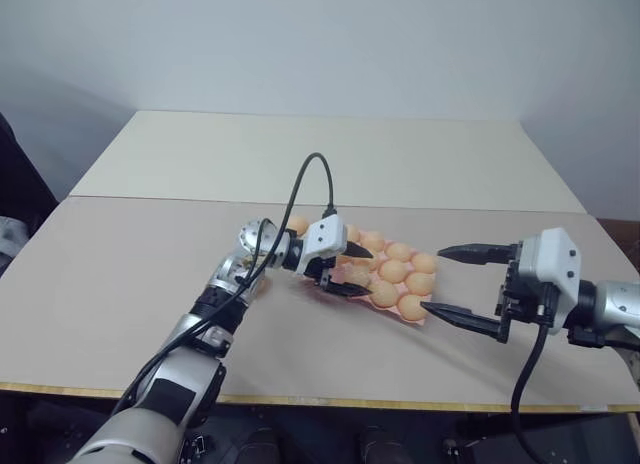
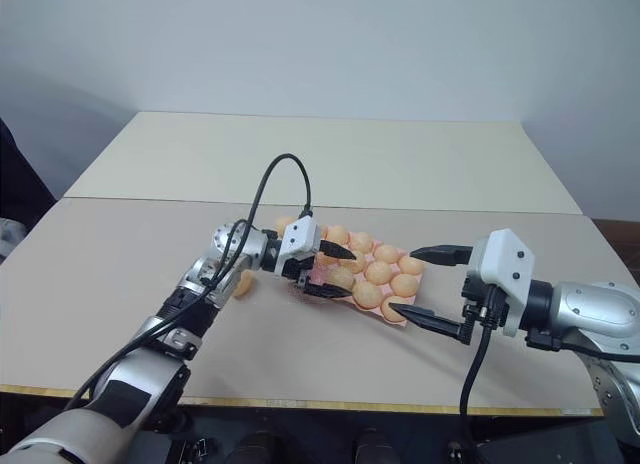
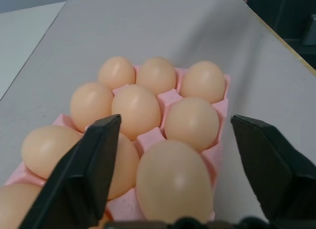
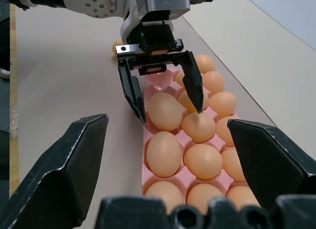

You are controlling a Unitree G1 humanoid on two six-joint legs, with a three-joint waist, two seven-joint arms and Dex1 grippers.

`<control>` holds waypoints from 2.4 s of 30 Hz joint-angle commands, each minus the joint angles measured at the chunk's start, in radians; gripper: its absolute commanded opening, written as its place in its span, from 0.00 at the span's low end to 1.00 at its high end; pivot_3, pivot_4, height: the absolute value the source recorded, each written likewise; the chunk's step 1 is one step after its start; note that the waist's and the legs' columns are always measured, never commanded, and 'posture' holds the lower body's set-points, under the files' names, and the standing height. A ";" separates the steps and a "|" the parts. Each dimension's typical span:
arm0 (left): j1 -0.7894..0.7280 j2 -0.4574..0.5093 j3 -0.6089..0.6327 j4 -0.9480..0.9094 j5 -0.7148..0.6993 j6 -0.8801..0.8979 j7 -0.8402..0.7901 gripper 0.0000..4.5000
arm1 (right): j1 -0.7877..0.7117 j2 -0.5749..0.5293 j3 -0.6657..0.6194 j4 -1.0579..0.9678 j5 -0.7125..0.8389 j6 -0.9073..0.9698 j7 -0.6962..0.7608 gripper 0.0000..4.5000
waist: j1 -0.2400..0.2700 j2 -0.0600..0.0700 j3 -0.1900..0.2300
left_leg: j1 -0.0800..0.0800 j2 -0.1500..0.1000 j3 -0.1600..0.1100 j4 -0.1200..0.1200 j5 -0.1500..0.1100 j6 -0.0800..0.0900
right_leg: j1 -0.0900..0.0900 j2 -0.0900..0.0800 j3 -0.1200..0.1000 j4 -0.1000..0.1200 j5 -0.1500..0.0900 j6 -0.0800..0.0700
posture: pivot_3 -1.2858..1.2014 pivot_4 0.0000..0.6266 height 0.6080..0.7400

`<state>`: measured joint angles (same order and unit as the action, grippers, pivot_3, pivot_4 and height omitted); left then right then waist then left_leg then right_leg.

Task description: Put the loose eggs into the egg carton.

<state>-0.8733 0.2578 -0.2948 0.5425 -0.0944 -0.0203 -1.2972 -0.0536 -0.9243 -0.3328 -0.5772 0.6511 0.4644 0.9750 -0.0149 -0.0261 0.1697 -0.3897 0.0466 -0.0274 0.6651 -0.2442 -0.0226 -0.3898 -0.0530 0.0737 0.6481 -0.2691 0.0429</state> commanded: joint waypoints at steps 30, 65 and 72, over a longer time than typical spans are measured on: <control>0.768 0.743 0.733 -0.610 -0.411 0.278 -0.125 1.00 | -0.119 -0.031 0.003 0.172 0.040 -0.016 0.168 1.00 | -0.004 0.001 0.001 | 0.002 0.002 0.001 -0.002 0.000 0.000 | -0.001 -0.001 -0.002 0.001 -0.001 0.000 | 0.52 0.24 1.00; 0.405 0.423 0.249 -0.411 -0.099 0.330 0.326 1.00 | -0.085 -0.090 -0.070 0.104 0.125 0.003 0.254 1.00 | -0.001 0.001 0.001 | 0.001 0.001 0.001 -0.002 0.000 0.000 | 0.000 -0.001 -0.001 0.000 0.000 0.000 | 0.52 0.24 1.00; 0.368 0.351 0.203 -0.350 -0.061 0.383 0.378 1.00 | -0.051 -0.087 -0.107 0.072 0.134 0.013 0.230 1.00 | 0.004 0.001 0.001 | 0.001 0.000 0.001 -0.002 0.000 0.000 | 0.000 -0.001 -0.001 0.001 0.000 0.000 | 0.52 0.24 1.00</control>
<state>-0.4765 0.6178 -0.0895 0.1977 -0.1580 0.3479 -0.9331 -0.1018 -0.9964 -0.3935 -0.4752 0.7654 0.4728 1.2141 -0.0110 -0.0253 0.1704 -0.3886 0.0470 -0.0268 0.6634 -0.2439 -0.0227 -0.3898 -0.0543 0.0724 0.6485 -0.2694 0.0427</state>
